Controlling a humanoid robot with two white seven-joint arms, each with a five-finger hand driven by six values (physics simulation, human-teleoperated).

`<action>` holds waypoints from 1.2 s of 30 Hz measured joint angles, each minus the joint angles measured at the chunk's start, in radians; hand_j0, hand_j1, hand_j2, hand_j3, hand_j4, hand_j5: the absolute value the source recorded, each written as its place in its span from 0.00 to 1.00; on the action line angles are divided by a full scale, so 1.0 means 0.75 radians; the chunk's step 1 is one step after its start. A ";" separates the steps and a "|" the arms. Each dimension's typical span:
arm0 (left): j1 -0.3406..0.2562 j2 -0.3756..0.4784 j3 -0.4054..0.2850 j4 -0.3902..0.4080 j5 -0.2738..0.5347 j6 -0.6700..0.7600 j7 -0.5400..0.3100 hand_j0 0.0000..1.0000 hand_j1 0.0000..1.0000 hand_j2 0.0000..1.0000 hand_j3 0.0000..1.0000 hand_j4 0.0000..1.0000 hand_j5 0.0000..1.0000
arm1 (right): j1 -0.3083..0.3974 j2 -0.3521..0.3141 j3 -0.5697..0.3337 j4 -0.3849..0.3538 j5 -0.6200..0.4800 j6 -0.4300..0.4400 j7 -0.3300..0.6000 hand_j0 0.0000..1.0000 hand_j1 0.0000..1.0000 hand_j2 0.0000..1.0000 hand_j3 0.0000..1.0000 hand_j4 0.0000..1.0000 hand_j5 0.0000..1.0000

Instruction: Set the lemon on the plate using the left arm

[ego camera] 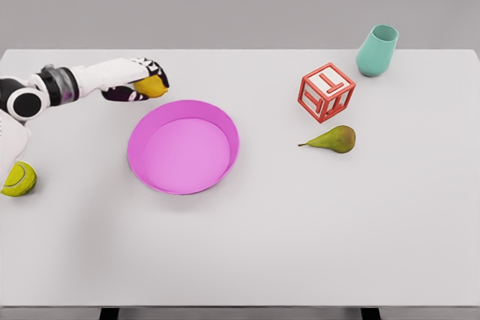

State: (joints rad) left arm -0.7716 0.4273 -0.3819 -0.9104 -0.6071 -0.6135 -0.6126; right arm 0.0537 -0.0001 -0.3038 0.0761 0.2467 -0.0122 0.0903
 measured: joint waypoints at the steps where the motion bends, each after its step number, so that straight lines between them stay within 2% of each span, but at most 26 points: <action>1: 0.006 0.000 0.000 -0.018 0.001 0.000 0.000 0.44 0.44 0.44 0.44 0.44 0.44 | 0.000 0.000 0.000 0.000 0.000 0.000 0.000 1.00 1.00 1.00 1.00 1.00 1.00; 5: 0.053 0.005 0.010 -0.091 -0.001 -0.001 0.000 0.44 0.44 0.44 0.44 0.44 0.44 | 0.000 0.000 0.000 0.000 0.000 0.000 0.000 1.00 1.00 1.00 1.00 1.00 1.00; 10: 0.074 0.012 0.030 -0.168 0.001 0.000 0.001 0.43 0.43 0.43 0.43 0.43 0.43 | 0.000 0.000 0.000 0.000 0.000 0.000 0.000 1.00 1.00 1.00 1.00 1.00 1.00; 13: 0.131 0.016 0.055 -0.232 -0.002 -0.001 0.001 0.43 0.43 0.43 0.43 0.43 0.43 | 0.000 0.000 0.000 0.000 0.000 0.000 0.000 1.00 1.00 1.00 1.00 1.00 1.00; 28: 0.288 0.062 0.169 -0.535 -0.001 -0.001 0.000 0.43 0.43 0.43 0.43 0.43 0.43 | 0.000 0.000 0.000 0.000 0.000 0.000 0.000 1.00 1.00 1.00 1.00 1.00 1.00; 36: 0.368 0.062 0.184 -0.658 0.003 0.000 0.001 0.44 0.44 0.44 0.44 0.44 0.44 | 0.000 0.000 0.000 -0.001 0.000 0.000 0.000 1.00 1.00 1.00 1.00 1.00 1.00</action>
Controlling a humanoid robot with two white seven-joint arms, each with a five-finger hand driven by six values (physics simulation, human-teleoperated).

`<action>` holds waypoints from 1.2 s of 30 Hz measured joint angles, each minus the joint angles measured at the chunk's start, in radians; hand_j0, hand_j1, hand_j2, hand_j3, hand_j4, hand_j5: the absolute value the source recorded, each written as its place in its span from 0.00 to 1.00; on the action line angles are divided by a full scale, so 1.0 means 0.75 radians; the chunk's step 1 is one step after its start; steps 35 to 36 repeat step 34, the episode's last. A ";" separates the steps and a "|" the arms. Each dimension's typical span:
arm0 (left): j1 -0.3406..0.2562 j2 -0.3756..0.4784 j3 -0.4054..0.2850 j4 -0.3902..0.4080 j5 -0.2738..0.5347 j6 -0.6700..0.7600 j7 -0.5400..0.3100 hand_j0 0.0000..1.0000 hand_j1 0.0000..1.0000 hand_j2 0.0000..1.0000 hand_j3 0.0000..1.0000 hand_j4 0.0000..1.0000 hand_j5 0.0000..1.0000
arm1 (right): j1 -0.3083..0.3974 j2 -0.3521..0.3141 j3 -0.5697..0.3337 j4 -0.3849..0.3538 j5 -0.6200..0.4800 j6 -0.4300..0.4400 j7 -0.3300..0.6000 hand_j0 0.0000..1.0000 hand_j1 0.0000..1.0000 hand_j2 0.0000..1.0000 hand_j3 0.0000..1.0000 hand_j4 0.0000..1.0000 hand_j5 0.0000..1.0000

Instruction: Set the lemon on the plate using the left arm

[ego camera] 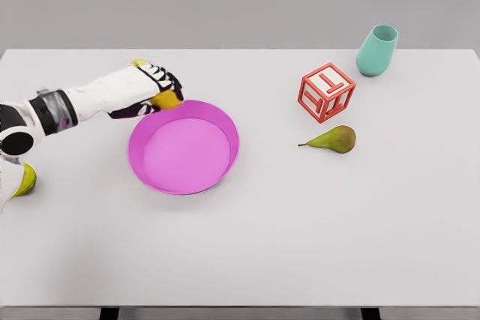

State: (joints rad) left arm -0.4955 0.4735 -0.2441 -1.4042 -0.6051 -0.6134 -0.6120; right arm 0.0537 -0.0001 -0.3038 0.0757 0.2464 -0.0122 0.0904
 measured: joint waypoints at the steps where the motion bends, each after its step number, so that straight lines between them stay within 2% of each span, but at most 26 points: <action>1: 0.022 -0.001 0.003 -0.021 -0.001 -0.001 -0.001 0.44 0.44 0.44 0.44 0.44 0.44 | 0.000 0.000 0.000 0.000 0.000 0.000 0.000 1.00 1.00 1.00 1.00 1.00 1.00; 3: 0.065 -0.003 0.018 -0.074 -0.003 -0.002 -0.001 0.44 0.44 0.44 0.44 0.44 0.44 | 0.000 0.000 0.000 0.001 0.000 0.000 0.000 1.00 1.00 1.00 1.00 1.00 1.00; 6: 0.080 -0.006 0.029 -0.125 -0.002 -0.001 0.000 0.45 0.45 0.45 0.45 0.45 0.45 | 0.000 0.000 0.000 0.001 0.000 0.000 0.000 1.00 1.00 1.00 1.00 1.00 1.00; 12: 0.098 -0.008 0.037 -0.171 0.001 0.000 -0.001 0.58 0.58 0.58 0.58 0.58 0.58 | 0.000 0.000 0.000 0.000 0.000 0.000 0.000 1.00 1.00 1.00 1.00 1.00 1.00; 13: 0.108 -0.007 0.037 -0.176 0.001 0.001 0.000 0.66 0.66 0.66 0.66 0.66 0.66 | 0.000 0.000 0.000 0.000 0.000 0.000 0.000 1.00 1.00 1.00 1.00 1.00 1.00; 20: 0.135 -0.007 0.060 -0.220 -0.001 -0.001 0.001 0.74 0.74 0.74 0.74 0.74 0.74 | 0.002 0.000 0.000 0.000 0.001 0.000 0.000 1.00 1.00 1.00 1.00 1.00 1.00; 21: 0.137 -0.006 0.061 -0.224 -0.001 -0.001 0.001 0.78 0.78 0.78 0.78 0.78 0.78 | 0.000 0.000 0.000 0.000 0.000 0.000 0.000 1.00 1.00 1.00 1.00 1.00 1.00; 22: 0.135 -0.005 0.062 -0.228 0.000 -0.001 0.001 0.96 0.96 0.96 0.96 0.96 0.96 | 0.000 0.000 0.000 0.000 0.000 0.000 0.000 1.00 1.00 1.00 1.00 1.00 1.00; 23: 0.135 -0.002 0.069 -0.234 0.000 -0.001 0.001 1.00 1.00 1.00 1.00 1.00 1.00 | 0.000 0.000 0.000 0.000 0.000 0.000 0.000 1.00 1.00 1.00 1.00 1.00 1.00; 24: 0.191 0.007 0.092 -0.248 0.016 0.005 0.002 1.00 1.00 1.00 1.00 1.00 1.00 | 0.000 0.000 0.000 0.000 0.000 0.000 0.000 1.00 1.00 1.00 1.00 1.00 1.00; 25: 0.209 0.031 0.117 -0.269 0.037 -0.002 0.000 1.00 1.00 1.00 1.00 1.00 1.00 | 0.000 0.000 0.000 0.000 0.000 0.000 0.000 1.00 1.00 1.00 1.00 1.00 1.00; 29: 0.215 0.249 0.172 -0.308 0.355 0.000 0.001 1.00 1.00 1.00 1.00 1.00 1.00 | 0.000 0.000 0.000 0.001 0.000 0.000 0.000 1.00 1.00 1.00 1.00 1.00 1.00; 31: 0.241 0.326 0.178 -0.304 0.451 0.000 0.001 1.00 1.00 1.00 1.00 1.00 1.00 | 0.000 0.000 0.000 0.000 0.000 0.000 0.000 1.00 1.00 1.00 1.00 1.00 1.00; 34: 0.241 0.381 0.183 -0.293 0.513 0.000 0.001 1.00 1.00 1.00 1.00 1.00 1.00 | 0.000 0.000 0.000 0.001 0.001 0.000 0.000 1.00 1.00 1.00 1.00 1.00 1.00; 36: 0.241 0.381 0.183 -0.293 0.513 0.000 0.001 1.00 1.00 1.00 1.00 1.00 1.00 | 0.000 0.000 0.000 0.001 0.001 0.000 0.000 1.00 1.00 1.00 1.00 1.00 1.00</action>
